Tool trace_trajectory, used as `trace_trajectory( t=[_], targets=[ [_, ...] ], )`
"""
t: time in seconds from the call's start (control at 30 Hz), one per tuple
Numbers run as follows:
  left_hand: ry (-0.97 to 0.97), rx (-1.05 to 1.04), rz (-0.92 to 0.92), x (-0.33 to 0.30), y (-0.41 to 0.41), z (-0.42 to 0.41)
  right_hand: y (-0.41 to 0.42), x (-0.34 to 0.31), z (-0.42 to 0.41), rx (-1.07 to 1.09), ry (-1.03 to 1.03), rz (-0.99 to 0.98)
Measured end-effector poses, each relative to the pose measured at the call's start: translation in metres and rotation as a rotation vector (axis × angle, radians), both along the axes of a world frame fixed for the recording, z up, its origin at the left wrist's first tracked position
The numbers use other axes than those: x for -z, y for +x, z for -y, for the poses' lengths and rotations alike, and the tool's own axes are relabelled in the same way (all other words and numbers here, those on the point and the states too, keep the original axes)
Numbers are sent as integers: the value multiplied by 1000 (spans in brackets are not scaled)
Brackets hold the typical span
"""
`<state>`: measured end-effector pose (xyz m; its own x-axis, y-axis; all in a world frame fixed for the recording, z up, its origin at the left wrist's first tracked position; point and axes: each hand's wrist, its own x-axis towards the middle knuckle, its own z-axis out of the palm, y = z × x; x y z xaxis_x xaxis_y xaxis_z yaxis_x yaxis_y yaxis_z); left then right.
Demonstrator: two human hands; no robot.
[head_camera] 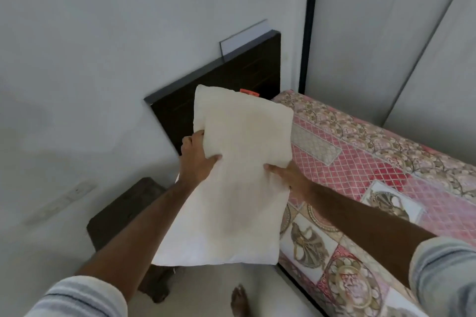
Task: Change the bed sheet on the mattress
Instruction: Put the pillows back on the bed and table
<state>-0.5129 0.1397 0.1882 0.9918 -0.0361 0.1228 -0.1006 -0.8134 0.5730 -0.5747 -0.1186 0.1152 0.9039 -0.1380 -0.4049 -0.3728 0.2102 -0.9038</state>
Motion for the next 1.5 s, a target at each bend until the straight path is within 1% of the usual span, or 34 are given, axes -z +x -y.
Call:
trace_trajectory(
  t=[0.17, 0.33, 0.43, 0.5, 0.57, 0.63, 0.67, 0.7, 0.73, 0.8, 0.83, 0.87, 0.93, 1.03, 1.1, 1.17, 1.23, 1.37, 1.43, 1.5],
  targets=[
    [-5, 159, -114, 13, 142, 6, 89, 15, 3, 123, 49, -19],
    [67, 313, -175, 18, 265, 54, 167, 33, 23, 222, 76, -58],
    [95, 351, -210, 21, 343, 88, 221, 44, 38, 297, 88, -95],
    [80, 372, -229, 22, 398, 110, 264, 51, 47, 352, 68, -108],
    [78, 392, -238, 25, 448, 127, 309, 59, 52, 402, 66, -167],
    [138, 400, -213, 33, 490, 138, 359, 66, 62, 351, 53, -241],
    [186, 405, -189, 40, 505, 141, 382, 70, 68, 281, 12, -260],
    [243, 418, -172, 48, 515, 142, 401, 73, 74, 167, -52, -296],
    [309, 440, -170, 60, 520, 144, 417, 80, 82, 57, -155, -336],
    [489, 507, -148, 84, 516, 143, 434, 96, 94, -91, -459, -396],
    [580, 545, -119, 95, 508, 141, 437, 102, 96, -126, -530, -398],
    [662, 590, -78, 105, 498, 138, 437, 102, 96, -147, -560, -368],
    [770, 685, 5, 118, 479, 132, 432, 99, 93, -209, -638, -294],
    [800, 790, 44, 126, 457, 132, 407, 87, 90, -235, -839, -221],
    [802, 855, 94, 120, 441, 138, 380, 72, 86, -219, -1023, -178],
    [790, 910, 172, 107, 417, 147, 346, 54, 84, -222, -1241, -151],
    [798, 976, 244, 89, 388, 157, 306, 36, 81, -196, -1375, -161],
    [747, 1112, 360, 59, 311, 174, 205, 1, 63, -71, -1502, -239],
    [707, 1206, 434, 51, 262, 179, 141, -15, 50, 15, -1552, -309],
    [652, 1309, 480, 39, 204, 186, 70, -28, 37, 99, -1559, -391]
  ],
)
